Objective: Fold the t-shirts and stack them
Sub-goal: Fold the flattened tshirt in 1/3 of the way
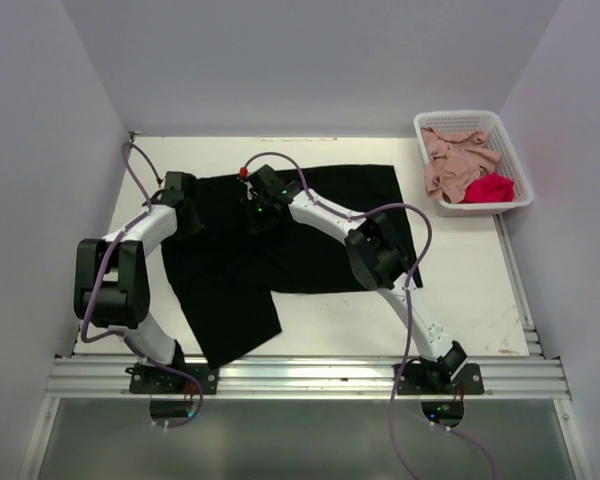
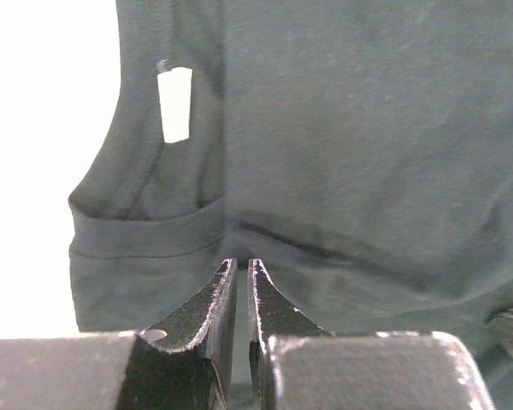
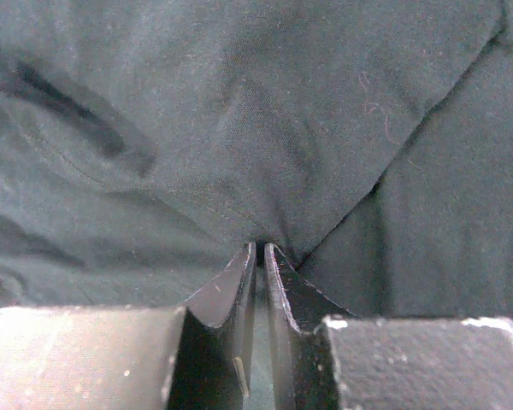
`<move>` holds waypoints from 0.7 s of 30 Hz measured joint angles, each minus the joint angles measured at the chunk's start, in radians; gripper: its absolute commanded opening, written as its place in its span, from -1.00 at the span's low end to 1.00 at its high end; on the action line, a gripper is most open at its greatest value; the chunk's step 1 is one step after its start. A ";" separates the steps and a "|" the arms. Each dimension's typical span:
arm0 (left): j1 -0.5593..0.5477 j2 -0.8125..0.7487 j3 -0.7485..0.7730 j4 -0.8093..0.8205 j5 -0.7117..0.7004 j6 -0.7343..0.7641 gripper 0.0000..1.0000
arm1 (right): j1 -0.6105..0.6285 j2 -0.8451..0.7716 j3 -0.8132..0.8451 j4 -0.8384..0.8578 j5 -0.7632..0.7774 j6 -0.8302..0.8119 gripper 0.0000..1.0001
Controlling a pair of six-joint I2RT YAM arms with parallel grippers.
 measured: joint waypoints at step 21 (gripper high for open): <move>0.006 -0.037 -0.130 0.078 -0.001 -0.003 -0.77 | -0.001 -0.028 -0.039 0.000 0.035 -0.037 -0.74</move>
